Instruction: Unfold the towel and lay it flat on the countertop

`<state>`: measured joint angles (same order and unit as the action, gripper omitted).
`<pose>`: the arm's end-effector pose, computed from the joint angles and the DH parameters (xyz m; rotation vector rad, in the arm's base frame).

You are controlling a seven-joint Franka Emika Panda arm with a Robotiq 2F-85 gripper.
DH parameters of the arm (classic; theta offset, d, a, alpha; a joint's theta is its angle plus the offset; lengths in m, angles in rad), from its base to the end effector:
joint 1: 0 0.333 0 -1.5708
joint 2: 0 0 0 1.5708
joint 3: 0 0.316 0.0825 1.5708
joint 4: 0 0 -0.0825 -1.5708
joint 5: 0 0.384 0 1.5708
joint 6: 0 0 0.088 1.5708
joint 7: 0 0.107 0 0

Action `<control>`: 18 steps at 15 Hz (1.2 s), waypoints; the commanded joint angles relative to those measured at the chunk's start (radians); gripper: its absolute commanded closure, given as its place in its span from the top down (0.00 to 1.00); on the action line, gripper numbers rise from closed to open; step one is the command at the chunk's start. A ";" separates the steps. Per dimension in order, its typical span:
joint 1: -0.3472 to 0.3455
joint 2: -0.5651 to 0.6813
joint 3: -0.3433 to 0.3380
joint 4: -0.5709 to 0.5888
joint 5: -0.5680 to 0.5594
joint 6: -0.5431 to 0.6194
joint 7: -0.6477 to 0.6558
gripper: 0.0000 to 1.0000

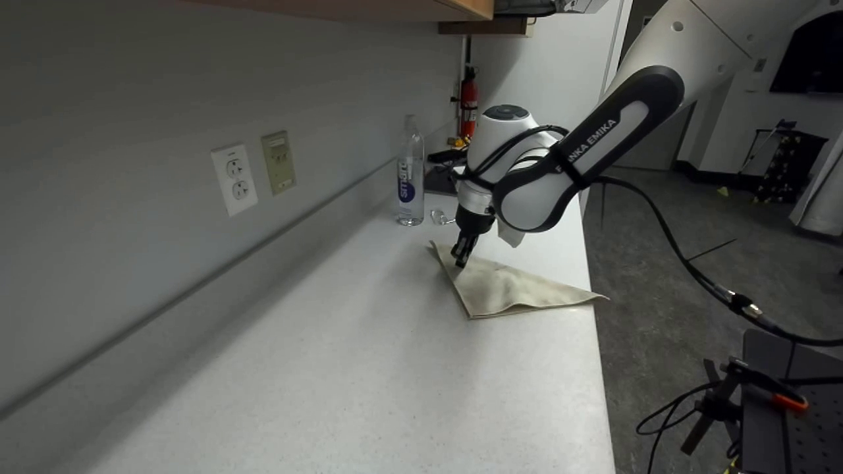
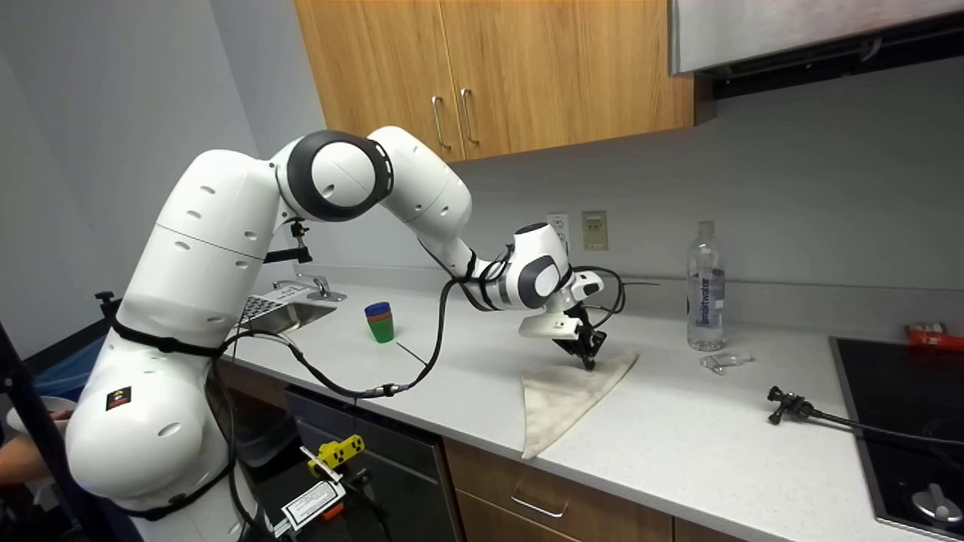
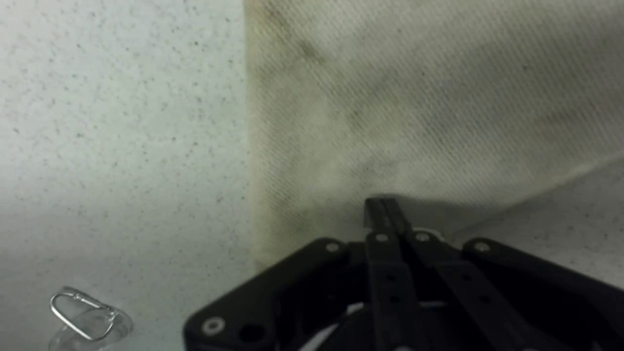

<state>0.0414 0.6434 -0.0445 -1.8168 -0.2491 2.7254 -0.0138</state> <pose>0.6736 0.0098 0.2092 2.9382 0.3513 0.3882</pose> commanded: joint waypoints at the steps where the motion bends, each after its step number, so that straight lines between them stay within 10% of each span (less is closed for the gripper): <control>1: 0.042 -0.069 -0.040 -0.052 -0.034 -0.037 -0.007 0.00; 13: 0.126 -0.408 -0.057 -0.486 -0.237 -0.016 0.099 0.00; 14: 0.133 -0.420 -0.060 -0.506 -0.267 -0.007 0.125 0.26; 18: 0.152 -0.453 -0.062 -0.562 -0.401 0.026 0.242 0.50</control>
<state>0.1660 0.2437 -0.0876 -2.3145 -0.5556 2.7194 0.1385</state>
